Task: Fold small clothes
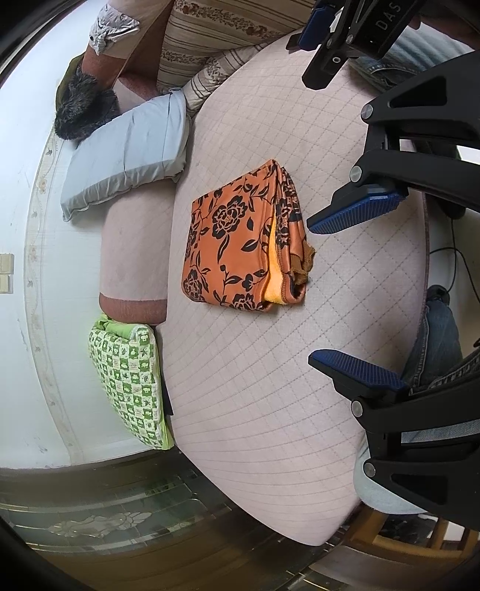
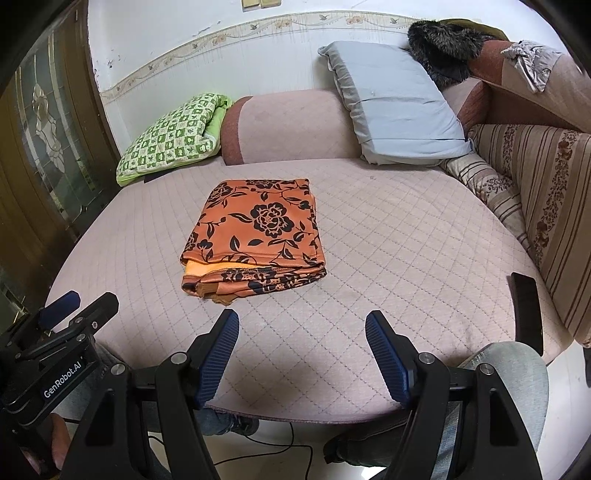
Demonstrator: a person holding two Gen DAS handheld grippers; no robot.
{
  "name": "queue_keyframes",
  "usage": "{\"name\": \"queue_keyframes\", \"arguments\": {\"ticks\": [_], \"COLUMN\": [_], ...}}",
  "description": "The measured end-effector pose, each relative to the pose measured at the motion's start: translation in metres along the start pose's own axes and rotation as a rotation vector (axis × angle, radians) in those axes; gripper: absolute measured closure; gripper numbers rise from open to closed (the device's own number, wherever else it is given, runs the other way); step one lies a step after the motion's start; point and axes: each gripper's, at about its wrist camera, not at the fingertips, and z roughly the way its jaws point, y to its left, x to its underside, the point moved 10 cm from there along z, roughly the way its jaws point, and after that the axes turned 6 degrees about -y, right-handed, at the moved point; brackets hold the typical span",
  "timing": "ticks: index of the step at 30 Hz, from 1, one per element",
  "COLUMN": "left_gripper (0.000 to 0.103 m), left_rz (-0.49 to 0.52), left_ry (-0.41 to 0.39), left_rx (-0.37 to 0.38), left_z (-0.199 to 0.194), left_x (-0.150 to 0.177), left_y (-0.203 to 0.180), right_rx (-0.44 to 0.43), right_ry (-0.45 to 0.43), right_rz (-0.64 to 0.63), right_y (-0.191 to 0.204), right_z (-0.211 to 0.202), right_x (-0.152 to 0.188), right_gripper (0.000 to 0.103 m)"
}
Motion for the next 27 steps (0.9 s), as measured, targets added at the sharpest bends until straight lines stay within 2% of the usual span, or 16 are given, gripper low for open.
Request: {"name": "queue_keyframes", "arguments": {"ticks": [27], "left_gripper": [0.038], "left_rz": [0.016], "left_ry": [0.005], "left_rx": [0.003], "left_z": [-0.0024], "left_x": [0.0025], "left_y": [-0.0043], "right_rx": [0.016], "right_ry": [0.001], "right_rz": [0.004], "right_y": [-0.0002], "right_z": [-0.0034], "right_x": [0.0043], "right_gripper": [0.03]}}
